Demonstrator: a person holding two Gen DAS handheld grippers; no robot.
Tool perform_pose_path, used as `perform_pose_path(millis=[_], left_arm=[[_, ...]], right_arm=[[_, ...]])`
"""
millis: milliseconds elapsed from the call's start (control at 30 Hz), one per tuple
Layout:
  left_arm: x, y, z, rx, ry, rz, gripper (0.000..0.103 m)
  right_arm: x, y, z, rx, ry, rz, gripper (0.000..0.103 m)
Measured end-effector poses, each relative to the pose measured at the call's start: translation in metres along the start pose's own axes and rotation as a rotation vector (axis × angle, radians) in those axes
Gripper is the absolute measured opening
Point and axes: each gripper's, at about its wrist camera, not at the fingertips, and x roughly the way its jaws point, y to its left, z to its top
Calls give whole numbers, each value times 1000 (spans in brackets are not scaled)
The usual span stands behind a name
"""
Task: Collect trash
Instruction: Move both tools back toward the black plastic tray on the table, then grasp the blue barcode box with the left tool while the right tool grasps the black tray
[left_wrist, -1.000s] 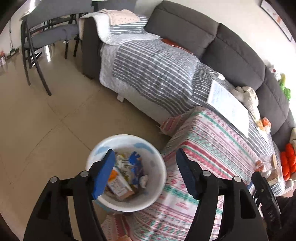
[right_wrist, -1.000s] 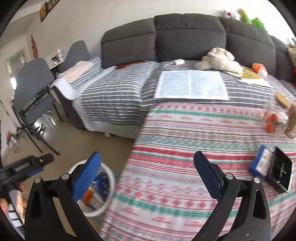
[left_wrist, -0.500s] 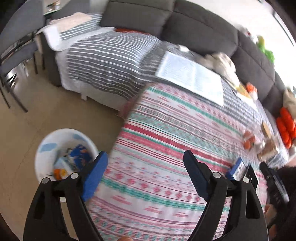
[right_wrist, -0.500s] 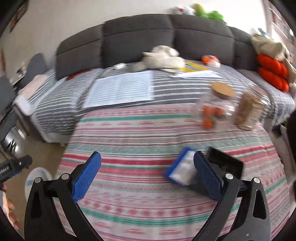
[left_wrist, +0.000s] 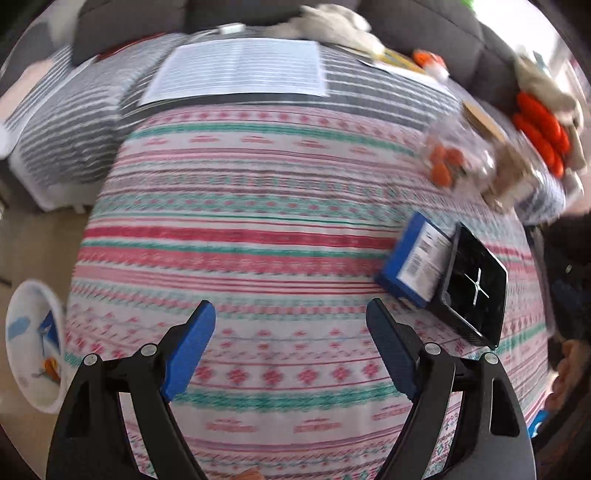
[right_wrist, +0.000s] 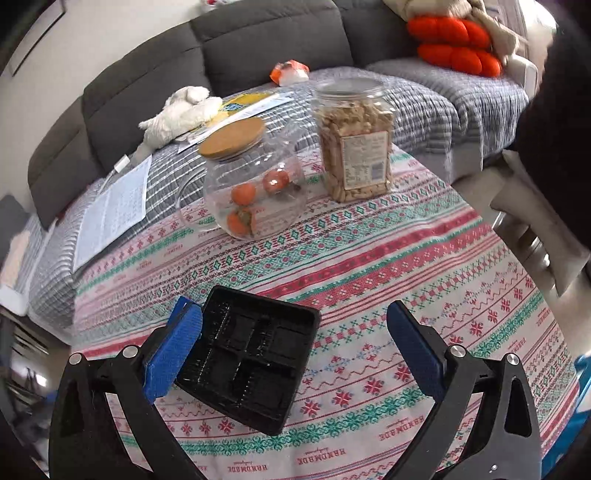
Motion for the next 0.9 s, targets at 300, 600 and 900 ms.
perform_pose_path(millis=[300, 600, 900], left_arm=[[27, -65, 9, 153, -29, 104, 81], [51, -101, 26, 256, -103, 220, 81], [56, -134, 12, 403, -35, 76, 82]], right_arm=[[-1, -27, 4, 66, 61, 32, 96], [1, -59, 7, 184, 79, 26, 96], [9, -76, 4, 284, 126, 61, 96]])
